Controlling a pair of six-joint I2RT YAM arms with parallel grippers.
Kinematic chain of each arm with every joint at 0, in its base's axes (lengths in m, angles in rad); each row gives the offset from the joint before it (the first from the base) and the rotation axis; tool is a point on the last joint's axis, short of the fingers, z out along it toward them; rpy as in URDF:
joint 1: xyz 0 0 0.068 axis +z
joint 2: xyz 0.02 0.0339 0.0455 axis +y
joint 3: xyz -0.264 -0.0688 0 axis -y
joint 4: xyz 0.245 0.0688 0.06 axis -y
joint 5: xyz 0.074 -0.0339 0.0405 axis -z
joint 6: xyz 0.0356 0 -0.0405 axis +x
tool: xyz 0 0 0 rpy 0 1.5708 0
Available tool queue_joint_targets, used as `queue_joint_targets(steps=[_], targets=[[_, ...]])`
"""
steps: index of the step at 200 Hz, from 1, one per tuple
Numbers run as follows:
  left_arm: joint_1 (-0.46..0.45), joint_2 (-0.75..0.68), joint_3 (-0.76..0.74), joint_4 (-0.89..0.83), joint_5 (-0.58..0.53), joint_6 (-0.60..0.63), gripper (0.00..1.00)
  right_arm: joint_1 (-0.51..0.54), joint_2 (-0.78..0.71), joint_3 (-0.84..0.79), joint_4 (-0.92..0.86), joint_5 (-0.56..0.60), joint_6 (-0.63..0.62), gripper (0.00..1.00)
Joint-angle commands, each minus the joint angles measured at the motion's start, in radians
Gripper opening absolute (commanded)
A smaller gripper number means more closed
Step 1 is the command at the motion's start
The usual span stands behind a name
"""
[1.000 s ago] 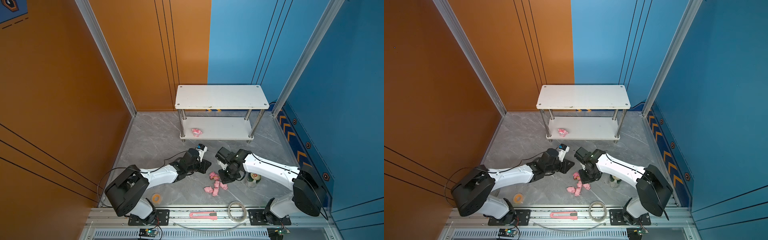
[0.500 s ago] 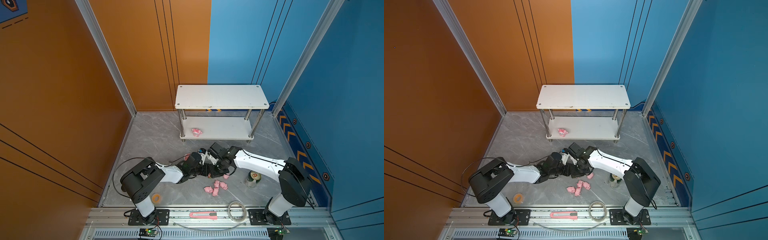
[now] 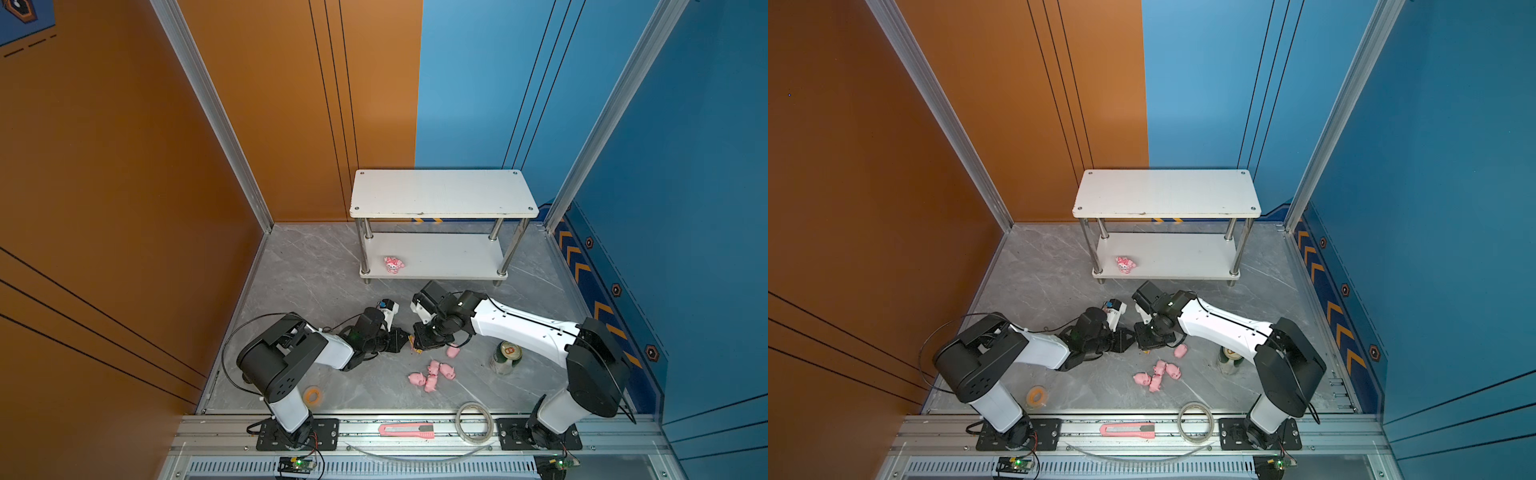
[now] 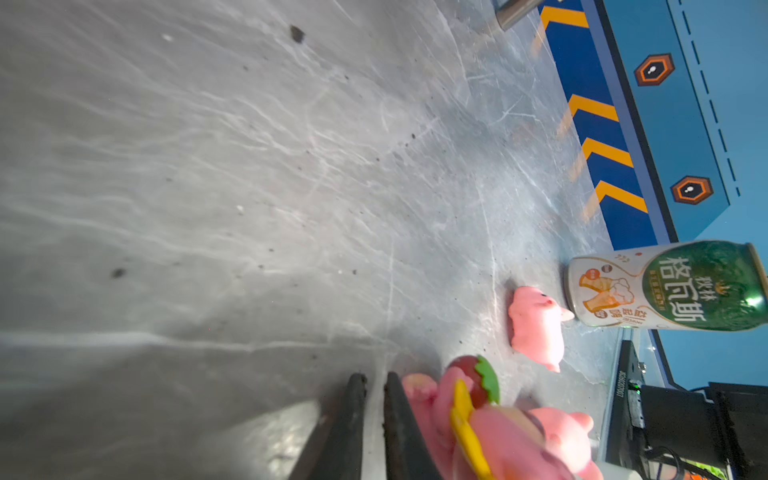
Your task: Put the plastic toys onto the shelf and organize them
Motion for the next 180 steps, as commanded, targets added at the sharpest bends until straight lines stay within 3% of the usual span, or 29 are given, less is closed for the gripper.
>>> queue_joint_targets(steps=[1,20,39,54,74,87,120,180], targets=[[0.018,-0.008,-0.025,-0.018,0.019,0.003,0.15,-0.006,-0.033,0.022,-0.083,0.068,-0.06,0.56],[0.027,-0.047,-0.03,-0.02,0.023,0.001,0.15,0.0,-0.016,0.049,-0.123,0.111,-0.114,0.68],[0.033,-0.099,-0.038,-0.052,0.019,-0.001,0.15,0.018,0.018,0.067,-0.127,0.153,-0.158,0.67],[0.035,-0.155,-0.039,-0.096,0.01,0.012,0.15,0.007,0.047,0.067,-0.124,0.152,-0.159,0.52],[0.035,-0.262,-0.042,-0.212,-0.029,0.049,0.14,0.0,0.056,0.046,-0.097,0.142,-0.155,0.13],[0.038,-0.338,-0.037,-0.307,-0.065,0.078,0.15,0.005,0.053,0.03,-0.09,0.143,-0.15,0.03],[0.034,-0.483,-0.005,-0.497,-0.138,0.134,0.16,0.028,0.054,-0.003,-0.08,0.169,-0.133,0.0],[-0.032,-0.487,0.016,-0.621,-0.16,0.124,0.14,0.106,0.143,0.0,-0.01,0.124,-0.089,0.0]])
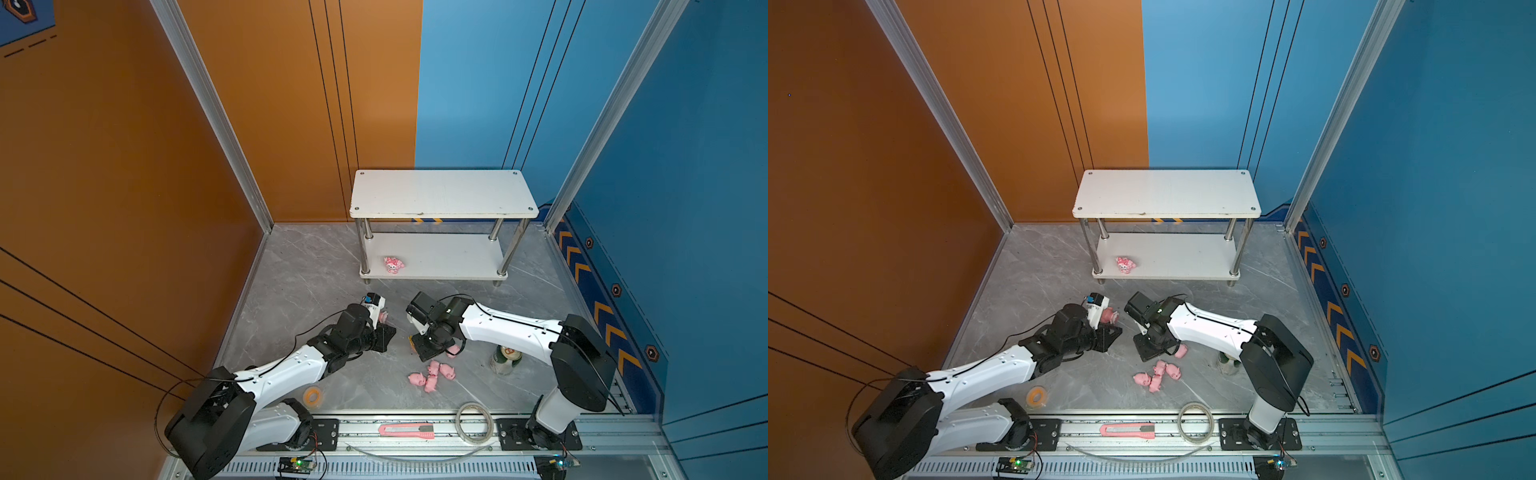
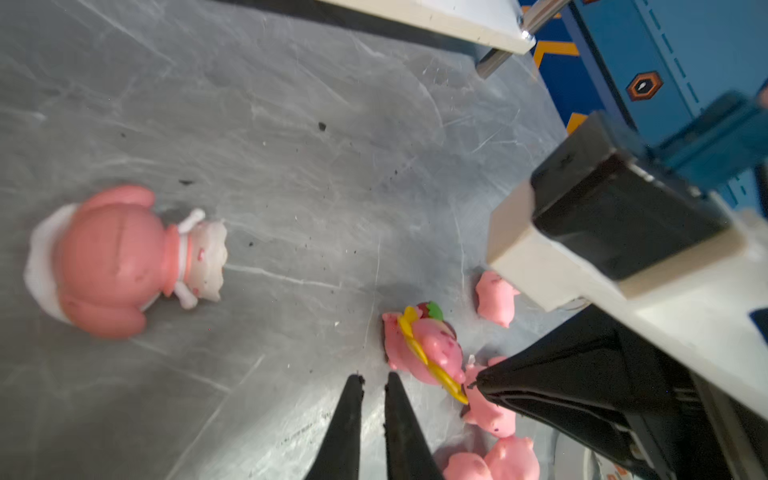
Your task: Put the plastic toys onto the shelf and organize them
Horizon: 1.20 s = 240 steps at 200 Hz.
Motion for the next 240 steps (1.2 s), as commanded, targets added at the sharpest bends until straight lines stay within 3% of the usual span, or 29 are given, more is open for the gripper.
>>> queue_joint_targets(steps=[1,76,125,137,152,167,190,240], targets=[[-0.02,-0.003,0.013,-0.1,-0.036,0.013,0.14,0.026,0.039,0.0,0.038,-0.015,0.031,0.0],[-0.046,0.04,0.012,-0.039,-0.026,-0.008,0.15,0.041,0.105,0.067,0.177,-0.13,0.064,0.03],[-0.095,0.146,0.027,0.074,0.002,-0.039,0.15,-0.022,-0.091,0.019,0.121,-0.13,0.043,0.06],[-0.095,0.174,0.029,0.099,0.008,-0.04,0.14,-0.032,-0.137,0.009,0.078,-0.099,0.012,0.15],[-0.093,0.203,0.036,0.135,0.018,-0.043,0.14,-0.037,-0.174,0.001,0.021,-0.04,-0.03,0.55],[-0.093,0.232,0.049,0.167,0.034,-0.053,0.14,-0.042,-0.188,-0.006,-0.023,0.014,-0.073,0.71],[-0.102,0.274,0.072,0.216,0.059,-0.075,0.14,-0.068,-0.198,-0.026,-0.039,0.066,-0.097,0.78],[-0.124,0.337,0.138,0.239,0.06,-0.075,0.14,-0.141,-0.206,-0.083,-0.019,0.028,-0.097,0.79]])
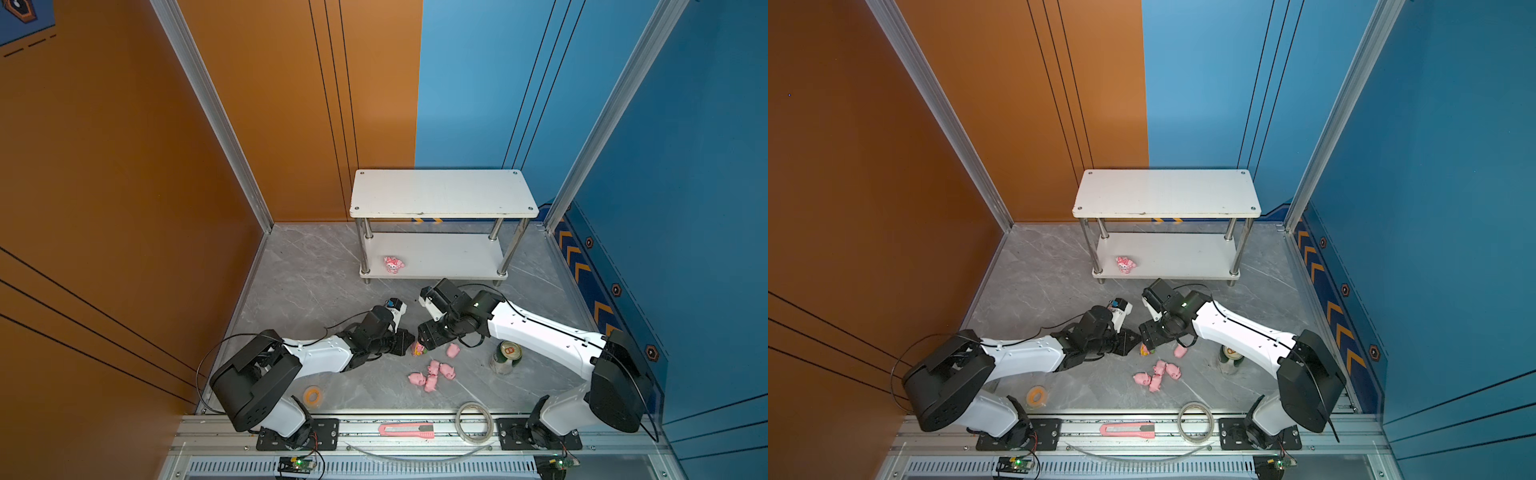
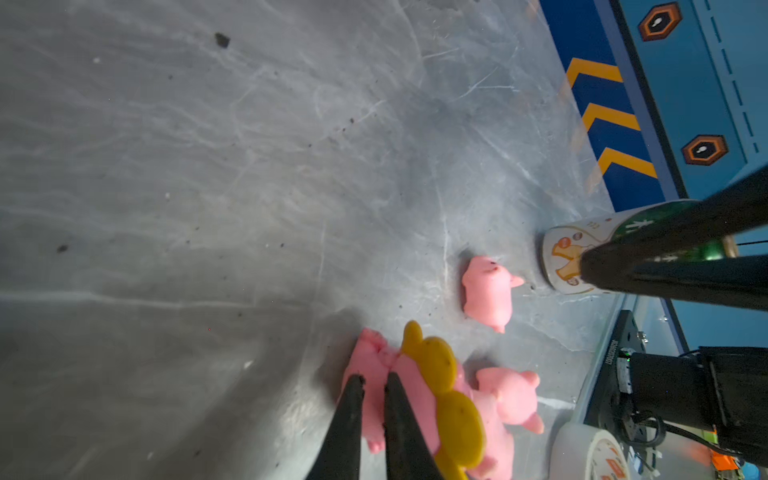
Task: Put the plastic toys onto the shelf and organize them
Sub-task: 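Close the right gripper on the yellow-flower pig toy while left gripper hovers beside it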
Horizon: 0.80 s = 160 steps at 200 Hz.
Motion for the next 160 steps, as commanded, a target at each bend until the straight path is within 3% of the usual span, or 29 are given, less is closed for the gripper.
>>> queue_joint_targets(steps=[1,16,20,24,68,160], targets=[[-0.013,0.034,0.043,0.033,0.025,-0.003,0.14,-0.014,-0.005,-0.031,-0.032,0.015,-0.023,0.79],[-0.011,0.058,0.053,0.04,0.025,0.002,0.14,-0.005,-0.009,-0.059,-0.01,0.009,-0.024,0.85],[-0.009,0.064,0.053,0.041,0.025,0.004,0.14,0.002,-0.01,-0.066,0.0,0.006,-0.025,0.97],[-0.006,0.07,0.054,0.043,0.025,0.004,0.14,0.007,-0.01,-0.072,0.011,0.002,-0.026,1.0],[0.029,0.089,0.054,0.052,0.042,0.01,0.14,0.079,0.06,-0.053,0.098,0.043,-0.036,1.0],[0.114,0.073,0.072,0.051,0.098,0.051,0.14,0.102,0.229,0.011,0.274,0.111,-0.081,1.0]])
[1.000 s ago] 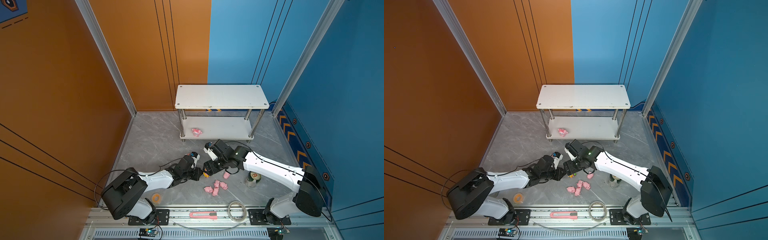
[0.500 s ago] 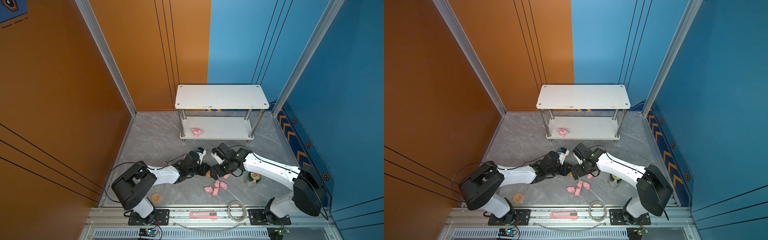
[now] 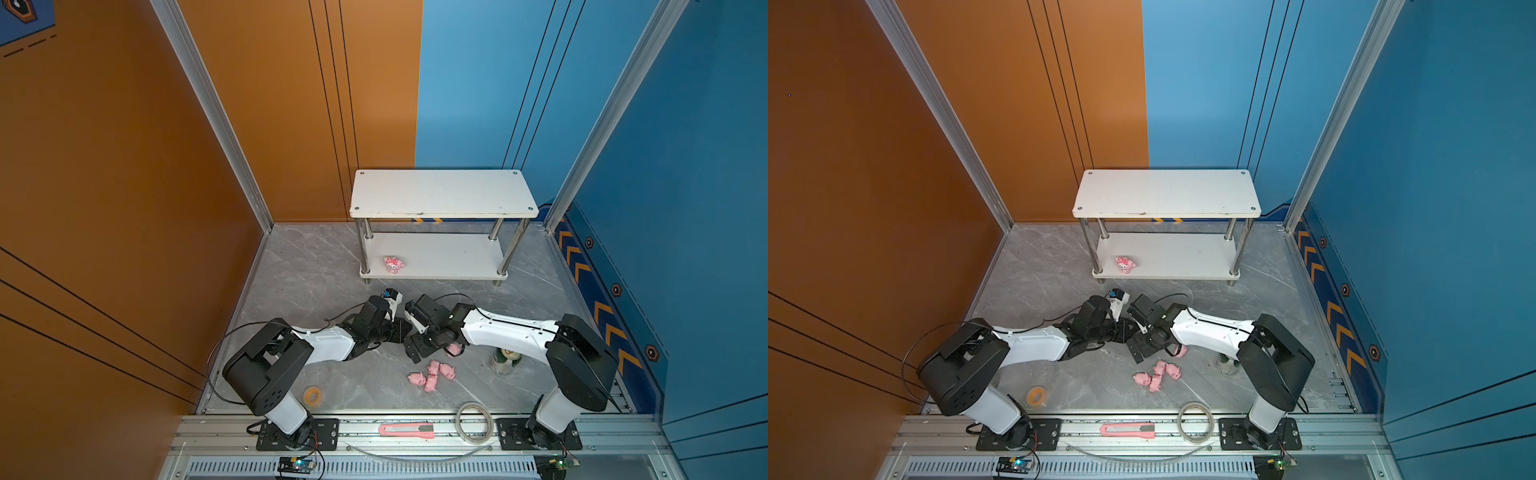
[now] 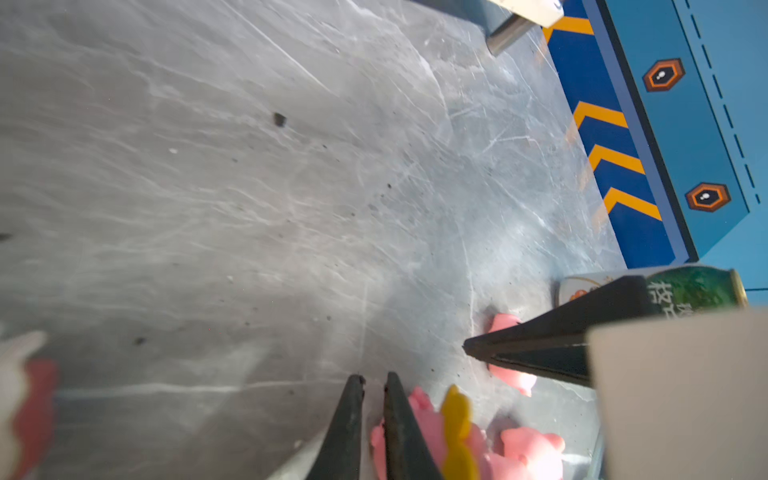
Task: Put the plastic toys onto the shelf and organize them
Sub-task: 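Close the right gripper on the yellow-flower pig toy while left gripper hovers beside it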
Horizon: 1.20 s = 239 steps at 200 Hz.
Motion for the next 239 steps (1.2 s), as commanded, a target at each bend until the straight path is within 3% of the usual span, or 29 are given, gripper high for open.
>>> queue_joint_targets(steps=[1,34,67,145,157,183,206,239], targets=[[0.006,-0.012,0.031,0.005,0.057,0.029,0.14,0.003,0.034,0.048,0.07,0.035,-0.036,1.0],[0.021,-0.016,0.027,0.005,0.067,0.034,0.14,-0.006,0.066,0.07,0.082,0.013,-0.062,1.0],[0.046,-0.028,0.016,0.004,0.075,0.036,0.14,-0.018,0.069,0.046,0.119,-0.014,-0.063,0.93],[0.072,-0.095,0.015,-0.064,0.062,0.058,0.15,-0.058,0.082,0.004,0.207,-0.11,-0.022,0.7],[0.075,-0.112,0.014,-0.078,0.053,0.063,0.15,-0.058,0.077,-0.006,0.207,-0.104,-0.013,0.71],[0.082,-0.14,0.008,-0.102,0.044,0.072,0.16,-0.056,0.057,-0.037,0.213,-0.092,0.0,0.83],[0.088,-0.154,0.001,-0.11,0.045,0.073,0.16,-0.053,0.041,-0.058,0.208,-0.084,0.006,0.84],[0.093,-0.165,-0.009,-0.112,0.043,0.071,0.16,-0.051,0.026,-0.082,0.234,-0.074,0.03,0.67]])
